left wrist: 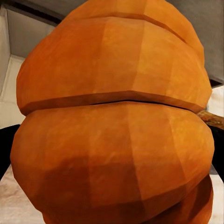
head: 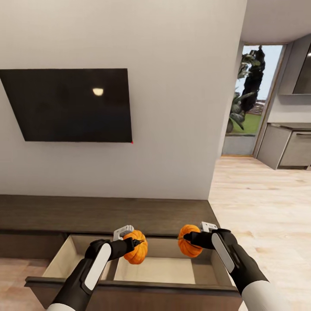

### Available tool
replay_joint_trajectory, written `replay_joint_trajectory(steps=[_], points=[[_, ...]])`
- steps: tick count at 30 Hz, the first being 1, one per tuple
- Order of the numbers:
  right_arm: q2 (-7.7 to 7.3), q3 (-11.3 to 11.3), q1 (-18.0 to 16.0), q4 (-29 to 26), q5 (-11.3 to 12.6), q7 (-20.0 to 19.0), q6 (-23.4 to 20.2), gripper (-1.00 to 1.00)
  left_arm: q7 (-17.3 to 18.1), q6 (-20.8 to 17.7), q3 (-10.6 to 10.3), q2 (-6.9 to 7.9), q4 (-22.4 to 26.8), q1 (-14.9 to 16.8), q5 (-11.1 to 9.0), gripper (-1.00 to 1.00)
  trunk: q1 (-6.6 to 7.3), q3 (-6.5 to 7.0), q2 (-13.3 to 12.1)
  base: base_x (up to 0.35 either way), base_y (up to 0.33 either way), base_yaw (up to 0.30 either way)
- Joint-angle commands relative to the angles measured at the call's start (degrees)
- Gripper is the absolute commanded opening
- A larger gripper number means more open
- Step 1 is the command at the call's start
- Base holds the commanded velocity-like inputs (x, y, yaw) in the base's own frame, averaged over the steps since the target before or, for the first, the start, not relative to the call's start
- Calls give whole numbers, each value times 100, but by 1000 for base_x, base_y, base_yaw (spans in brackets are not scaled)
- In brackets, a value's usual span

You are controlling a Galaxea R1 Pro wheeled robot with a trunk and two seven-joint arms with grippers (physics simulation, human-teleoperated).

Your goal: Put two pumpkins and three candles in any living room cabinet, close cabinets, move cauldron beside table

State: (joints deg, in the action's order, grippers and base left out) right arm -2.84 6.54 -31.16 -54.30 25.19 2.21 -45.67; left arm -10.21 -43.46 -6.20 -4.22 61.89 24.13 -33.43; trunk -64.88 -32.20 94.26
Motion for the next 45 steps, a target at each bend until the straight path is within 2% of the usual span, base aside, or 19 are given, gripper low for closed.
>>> replay_joint_trajectory(steps=[1,7,10,40,45], points=[[-6,18,-4,-8,30,24,-16,-100,-65,-14,-4,0,7,4,-57,-100,-22,-24,45,0,0,0],[10,22,-4,-13,30,25,-19,-100,-675,-19,-7,-33,12,4,-65,-100,-154,-132,286,0,0,0],[11,23,-4,-17,30,25,-21,-100,-799,-21,-12,-42,18,4,-74,-100,-220,-186,406,0,0,0],[12,23,-4,-11,30,25,-21,-100,-766,-18,2,-40,65,4,-129,-100,-879,-725,1609,0,0,0],[14,23,-4,-10,30,25,-19,-100,-748,-20,4,-36,69,4,-129,-100,-879,-725,1609,1,0,0]])
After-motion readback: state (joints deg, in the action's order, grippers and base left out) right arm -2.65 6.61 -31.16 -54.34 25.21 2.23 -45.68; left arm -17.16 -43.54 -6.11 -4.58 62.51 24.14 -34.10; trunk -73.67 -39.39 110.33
